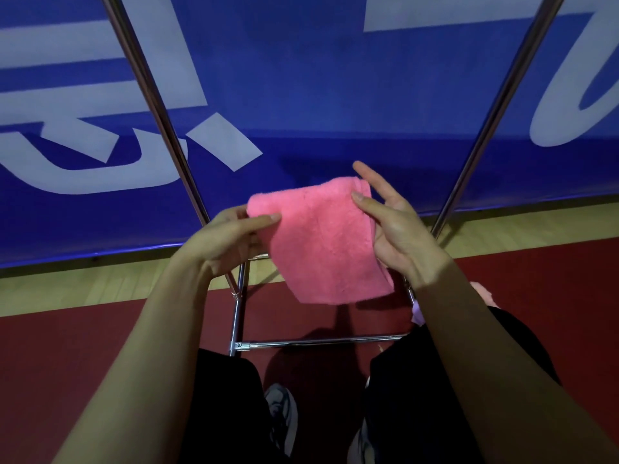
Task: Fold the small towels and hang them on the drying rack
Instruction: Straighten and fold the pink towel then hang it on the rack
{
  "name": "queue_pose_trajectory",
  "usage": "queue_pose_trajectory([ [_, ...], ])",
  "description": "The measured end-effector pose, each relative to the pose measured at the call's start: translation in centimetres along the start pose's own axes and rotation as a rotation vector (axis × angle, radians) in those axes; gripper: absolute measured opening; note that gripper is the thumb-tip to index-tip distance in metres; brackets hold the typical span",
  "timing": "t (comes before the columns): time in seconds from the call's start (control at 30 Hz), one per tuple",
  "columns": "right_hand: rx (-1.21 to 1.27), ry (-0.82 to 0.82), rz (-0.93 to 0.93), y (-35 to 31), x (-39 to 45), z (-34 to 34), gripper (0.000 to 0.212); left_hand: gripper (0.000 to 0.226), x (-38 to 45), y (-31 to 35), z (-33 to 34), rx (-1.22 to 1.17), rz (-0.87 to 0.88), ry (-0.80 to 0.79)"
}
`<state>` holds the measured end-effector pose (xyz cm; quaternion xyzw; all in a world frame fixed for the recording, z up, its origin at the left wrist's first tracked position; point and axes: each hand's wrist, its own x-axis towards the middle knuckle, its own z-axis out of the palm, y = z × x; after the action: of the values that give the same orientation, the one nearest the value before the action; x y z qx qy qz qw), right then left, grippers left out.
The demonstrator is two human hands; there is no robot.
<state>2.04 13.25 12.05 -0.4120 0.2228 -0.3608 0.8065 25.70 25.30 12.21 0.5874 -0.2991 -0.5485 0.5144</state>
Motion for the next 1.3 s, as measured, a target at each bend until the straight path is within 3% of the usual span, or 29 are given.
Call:
queue_pose_trajectory([
  [0.17, -0.136, 0.047, 0.022, 1.2, 0.3, 0.0, 0.044, 0.070, 0.1, 0.3, 0.4, -0.101, 0.046, 0.183],
  [0.33, -0.289, 0.244, -0.015, 1.6, 0.7, 0.3, 0.013, 0.040, -0.5, 0.6, 0.9, 0.019, 0.127, 0.183],
  [0.5, -0.563, 0.308, -0.034, 2.7, 1.4, -0.3, 0.041, 0.022, -0.6, 0.5, 0.8, 0.090, 0.188, 0.163],
  [0.6, -0.598, 0.345, -0.038, 2.9, 1.4, -0.2, 0.045, 0.023, -0.6, 0.6, 0.9, 0.115, 0.197, 0.178],
  [0.73, -0.586, 0.337, 0.014, 3.2, 1.4, -0.6, 0.067, 0.023, -0.7, 0.6, 1.1, 0.152, 0.196, 0.172],
  [0.97, -0.626, 0.210, -0.077, 3.4, 1.0, -0.6, 0.020, 0.036, -1.0, 1.3, 1.2, 0.015, 0.095, 0.118],
  [1.2, -0.491, 0.101, 0.004, 3.4, 0.7, 0.0, 0.007, 0.041, -1.3, 1.5, 0.4, -0.180, 0.090, 0.017],
  [1.3, -0.504, 0.141, 0.025, 4.2, 1.0, 0.2, 0.009, 0.041, -1.2, 1.5, 0.1, -0.249, 0.081, -0.004],
])
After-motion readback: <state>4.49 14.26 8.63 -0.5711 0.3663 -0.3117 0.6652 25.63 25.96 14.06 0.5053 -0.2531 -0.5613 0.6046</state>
